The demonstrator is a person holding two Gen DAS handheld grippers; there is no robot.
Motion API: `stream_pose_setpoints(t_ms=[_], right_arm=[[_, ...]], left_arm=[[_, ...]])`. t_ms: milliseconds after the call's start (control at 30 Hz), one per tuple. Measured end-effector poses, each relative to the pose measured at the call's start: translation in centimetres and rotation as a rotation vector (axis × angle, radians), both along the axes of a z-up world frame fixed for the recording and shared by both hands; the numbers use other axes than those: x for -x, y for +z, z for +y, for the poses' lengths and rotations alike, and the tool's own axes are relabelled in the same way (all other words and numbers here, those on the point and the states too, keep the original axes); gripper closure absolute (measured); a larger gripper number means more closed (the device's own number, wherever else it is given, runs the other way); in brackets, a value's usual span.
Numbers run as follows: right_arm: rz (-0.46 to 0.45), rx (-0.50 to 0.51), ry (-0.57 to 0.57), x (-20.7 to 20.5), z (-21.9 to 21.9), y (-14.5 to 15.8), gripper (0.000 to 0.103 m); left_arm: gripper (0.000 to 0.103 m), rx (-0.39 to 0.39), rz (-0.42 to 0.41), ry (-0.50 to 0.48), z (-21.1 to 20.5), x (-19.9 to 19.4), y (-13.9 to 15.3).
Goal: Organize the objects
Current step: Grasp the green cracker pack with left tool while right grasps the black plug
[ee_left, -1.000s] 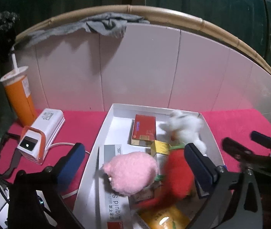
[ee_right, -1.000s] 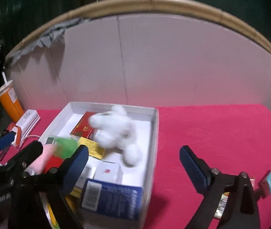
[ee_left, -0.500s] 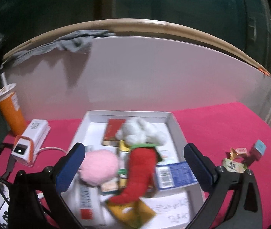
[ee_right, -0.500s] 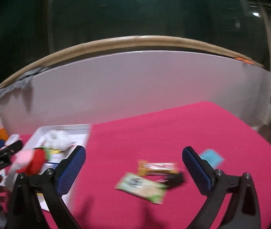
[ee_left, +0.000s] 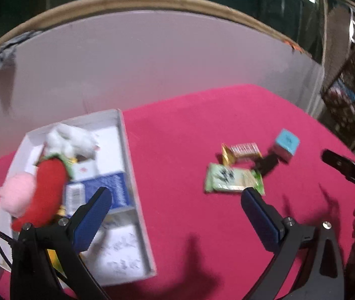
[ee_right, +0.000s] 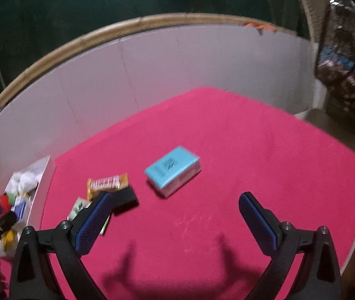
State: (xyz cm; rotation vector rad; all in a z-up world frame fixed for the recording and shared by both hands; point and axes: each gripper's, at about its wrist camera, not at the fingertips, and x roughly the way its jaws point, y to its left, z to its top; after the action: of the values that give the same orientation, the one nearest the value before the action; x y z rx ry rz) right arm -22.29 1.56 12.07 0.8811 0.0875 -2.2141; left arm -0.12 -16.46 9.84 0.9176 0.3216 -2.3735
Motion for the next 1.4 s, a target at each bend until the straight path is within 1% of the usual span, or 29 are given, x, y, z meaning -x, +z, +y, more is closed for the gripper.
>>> stream_pose_setpoints(t_ms=[67, 100, 200, 300, 467, 533, 567, 600, 633, 667, 700, 767, 833, 933, 1033, 1100, 1167, 1267, 1400], right_arm=[[-0.017, -0.025, 0.079, -0.1, -1.3, -0.9, 0.001], [-0.017, -0.028, 0.11, -0.2, -1.3, -1.3, 0.001], [0.013, -0.087, 0.202, -1.0, -4.3, -2.2, 0.002], [0.013, -0.117, 0.245, -1.0, -7.1, -3.1, 0.003], [0.013, -0.155, 0.282, -0.4, -9.8, -4.4, 0.003], [-0.001, -0.168, 0.302, -0.2, -10.6, -4.8, 0.003], [-0.008, -0.177, 0.309, -0.1, -11.1, -5.1, 0.004], [-0.013, -0.19, 0.315, 0.0, -11.5, -5.4, 0.01], [-0.018, -0.204, 0.317, 0.0, -11.7, -5.7, 0.018], [-0.03, -0.217, 0.32, 0.1, -11.8, -6.0, 0.021], [-0.028, -0.214, 0.319, 0.2, -11.7, -5.9, 0.024], [-0.031, -0.204, 0.329, 0.3, -11.3, -5.8, 0.04], [-0.03, -0.199, 0.313, 0.6, -10.4, -5.7, 0.04], [-0.062, -0.149, 0.272, 1.1, -8.5, -5.4, 0.04], [-0.094, -0.097, 0.221, 2.0, -5.9, -5.2, 0.04], [-0.116, -0.067, 0.189, 2.6, -4.0, -5.1, 0.04], [-0.138, -0.053, 0.164, 3.1, -2.6, -5.4, 0.04], [-0.167, -0.02, 0.154, 3.6, -1.6, -5.8, 0.04], [-0.174, -0.01, 0.154, 3.6, -1.5, -5.7, 0.04]], left_arm=[[0.0, -0.012, -0.02, -0.03, 0.9, 0.5, -0.9], [0.0, -0.014, -0.029, -0.041, 1.4, 0.8, -1.2], [0.0, -0.018, -0.053, -0.056, 2.4, 1.4, -2.0], [0.0, -0.019, -0.076, -0.061, 2.7, 1.8, -2.5], [0.0, -0.025, -0.103, -0.061, 2.5, 2.5, -3.2], [0.0, -0.036, -0.11, -0.061, 2.3, 2.9, -3.5], [0.0, -0.042, -0.116, -0.06, 2.3, 3.1, -3.8], [0.0, -0.045, -0.122, -0.061, 2.3, 3.3, -3.9], [0.0, -0.046, -0.126, -0.063, 2.3, 3.5, -4.1], [0.0, -0.045, -0.13, -0.063, 2.3, 3.7, -4.1], [0.0, -0.044, -0.136, -0.063, 2.2, 4.0, -4.3], [0.0, -0.046, -0.147, -0.064, 2.1, 4.6, -4.5], [0.0, -0.048, -0.162, -0.064, 1.8, 5.4, -4.8], [0.0, -0.056, -0.17, -0.059, 1.5, 6.6, -5.2], [0.0, -0.072, -0.158, -0.069, 1.5, 7.7, -5.4], [0.0, -0.099, -0.147, -0.092, 1.7, 8.6, -5.5], [0.0, -0.109, -0.147, -0.097, 2.0, 9.3, -5.7], [0.0, -0.103, -0.149, -0.086, 2.3, 10.4, -6.1], [0.0, -0.112, -0.158, -0.084, 1.8, 11.8, -6.6]])
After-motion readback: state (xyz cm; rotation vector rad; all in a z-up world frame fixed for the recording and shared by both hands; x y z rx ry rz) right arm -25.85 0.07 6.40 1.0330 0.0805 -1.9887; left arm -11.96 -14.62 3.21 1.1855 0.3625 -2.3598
